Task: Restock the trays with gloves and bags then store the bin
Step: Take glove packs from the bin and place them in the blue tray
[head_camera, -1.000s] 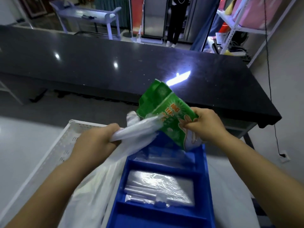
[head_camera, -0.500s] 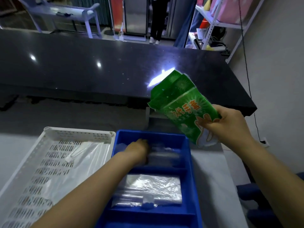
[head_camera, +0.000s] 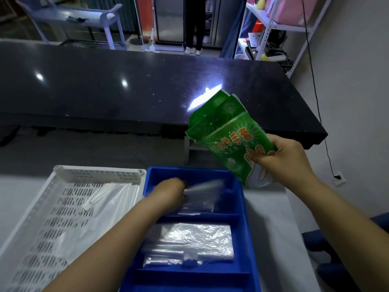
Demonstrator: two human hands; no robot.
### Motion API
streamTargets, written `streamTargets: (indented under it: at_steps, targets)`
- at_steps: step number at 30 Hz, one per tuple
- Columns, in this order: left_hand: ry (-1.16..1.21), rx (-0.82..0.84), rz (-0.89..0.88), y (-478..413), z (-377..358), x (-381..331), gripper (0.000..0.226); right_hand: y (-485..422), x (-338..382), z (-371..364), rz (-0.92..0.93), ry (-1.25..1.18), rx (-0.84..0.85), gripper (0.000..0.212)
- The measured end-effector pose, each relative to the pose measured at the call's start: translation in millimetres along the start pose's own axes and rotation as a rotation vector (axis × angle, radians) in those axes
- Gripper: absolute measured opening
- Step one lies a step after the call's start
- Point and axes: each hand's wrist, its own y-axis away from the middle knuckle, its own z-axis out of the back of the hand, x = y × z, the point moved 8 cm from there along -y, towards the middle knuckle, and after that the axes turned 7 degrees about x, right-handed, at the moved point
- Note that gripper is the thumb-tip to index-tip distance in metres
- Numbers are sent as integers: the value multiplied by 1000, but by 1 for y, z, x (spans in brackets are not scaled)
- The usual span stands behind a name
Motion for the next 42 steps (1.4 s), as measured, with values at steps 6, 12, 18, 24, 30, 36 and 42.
streamTargets:
  at_steps: [6, 12, 18, 24, 30, 36, 42]
  targets:
    - [-190, -341, 45, 68, 85, 16, 17, -9, 34, -14, 85, 128, 1, 20]
    - [-304, -444, 326, 144, 111, 109, 12, -14, 56, -77, 49, 416, 317, 18]
    - [-198, -559, 420, 194, 103, 154, 11, -19, 49, -137, 22, 587, 631, 21]
    - [-181, -565, 409, 201, 89, 152, 24, -22, 38, -170, 62, 641, 730, 57]
    - [-162, -605, 359, 204, 88, 144, 8, -30, 31, -169, 35, 495, 604, 32]
    - [-178, -593, 345, 194, 90, 130, 17, -36, 26, -160, 7, 457, 413, 23]
    - [-120, -473, 213, 163, 84, 103, 10, -27, 60, -132, 280, 336, 111, 28]
